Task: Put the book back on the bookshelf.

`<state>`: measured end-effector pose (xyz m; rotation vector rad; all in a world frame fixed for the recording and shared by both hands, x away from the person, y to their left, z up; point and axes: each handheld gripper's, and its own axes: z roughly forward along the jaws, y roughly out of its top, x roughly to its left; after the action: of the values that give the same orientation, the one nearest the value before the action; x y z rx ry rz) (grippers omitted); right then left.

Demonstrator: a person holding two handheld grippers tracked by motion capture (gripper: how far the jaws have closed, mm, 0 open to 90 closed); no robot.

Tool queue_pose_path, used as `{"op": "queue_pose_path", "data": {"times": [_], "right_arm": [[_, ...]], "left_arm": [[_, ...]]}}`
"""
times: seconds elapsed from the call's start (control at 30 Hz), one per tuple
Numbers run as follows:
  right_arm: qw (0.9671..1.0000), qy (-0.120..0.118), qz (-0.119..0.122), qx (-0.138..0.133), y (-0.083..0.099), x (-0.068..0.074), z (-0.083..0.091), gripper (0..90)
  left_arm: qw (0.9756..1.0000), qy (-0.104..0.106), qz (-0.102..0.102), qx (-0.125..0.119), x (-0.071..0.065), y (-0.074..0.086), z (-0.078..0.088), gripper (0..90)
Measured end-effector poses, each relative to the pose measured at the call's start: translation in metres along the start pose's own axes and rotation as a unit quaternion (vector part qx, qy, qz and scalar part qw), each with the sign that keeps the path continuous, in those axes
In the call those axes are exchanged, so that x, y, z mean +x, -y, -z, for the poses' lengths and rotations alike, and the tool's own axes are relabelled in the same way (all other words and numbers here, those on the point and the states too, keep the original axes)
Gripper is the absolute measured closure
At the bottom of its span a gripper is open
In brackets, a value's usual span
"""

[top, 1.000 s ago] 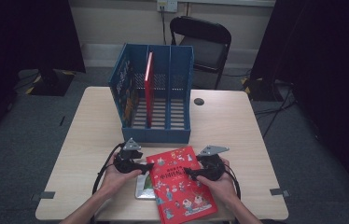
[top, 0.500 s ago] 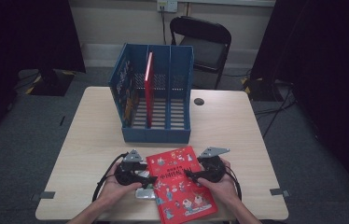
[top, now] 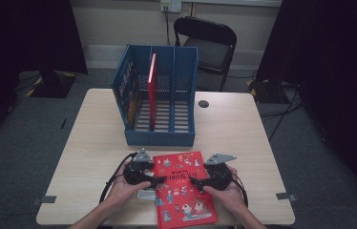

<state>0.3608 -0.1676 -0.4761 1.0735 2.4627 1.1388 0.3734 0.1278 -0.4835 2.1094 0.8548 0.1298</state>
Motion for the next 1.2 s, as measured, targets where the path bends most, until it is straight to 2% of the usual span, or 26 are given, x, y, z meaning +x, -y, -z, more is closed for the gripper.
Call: {"op": "queue_pose_path", "data": {"times": [0.1, 0.23, 0.57, 0.7, 0.8, 0.93, 1.0, 1.1, 1.2], "right_arm": [[1.0000, 0.003, 0.001, 0.000, 0.002, 0.003, 0.000, 12.8], [1.0000, 0.002, -0.003, -0.004, 0.002, 0.002, -0.003, 10.2], [0.9994, -0.006, -0.035, -0.005, 0.000, -0.010, -0.010, 7.4], [0.9982, -0.021, -0.056, -0.003, 0.000, -0.014, -0.013, 7.6], [0.9986, -0.016, -0.050, -0.002, -0.002, -0.013, -0.013, 8.0], [0.9990, -0.008, -0.044, -0.003, -0.003, -0.012, -0.010, 11.2], [0.9990, -0.008, -0.041, -0.011, -0.004, -0.012, -0.007, 12.9], [0.9989, -0.004, -0.029, -0.037, -0.008, -0.010, 0.002, 18.8], [0.9984, -0.009, -0.028, -0.048, -0.011, -0.010, 0.007, 18.8]], "left_arm": [[1.0000, 0.004, 0.006, -0.007, 0.005, 0.000, 0.000, 28.3], [0.9999, 0.005, 0.001, -0.011, 0.007, 0.000, -0.001, 29.3], [0.9997, 0.003, -0.002, -0.024, 0.009, -0.001, -0.005, 26.6], [0.9996, -0.002, -0.004, -0.028, 0.010, -0.001, -0.007, 24.7], [0.9996, -0.005, -0.003, -0.028, 0.009, -0.001, -0.006, 24.7], [0.9999, 0.002, -0.004, -0.010, 0.006, 0.001, -0.001, 25.4], [0.9999, 0.013, 0.000, -0.001, 0.002, 0.002, 0.003, 26.4], [0.9996, 0.026, -0.005, -0.004, -0.001, 0.005, 0.005, 27.3], [0.9993, 0.034, 0.006, -0.011, 0.001, 0.006, 0.003, 26.7]]}}
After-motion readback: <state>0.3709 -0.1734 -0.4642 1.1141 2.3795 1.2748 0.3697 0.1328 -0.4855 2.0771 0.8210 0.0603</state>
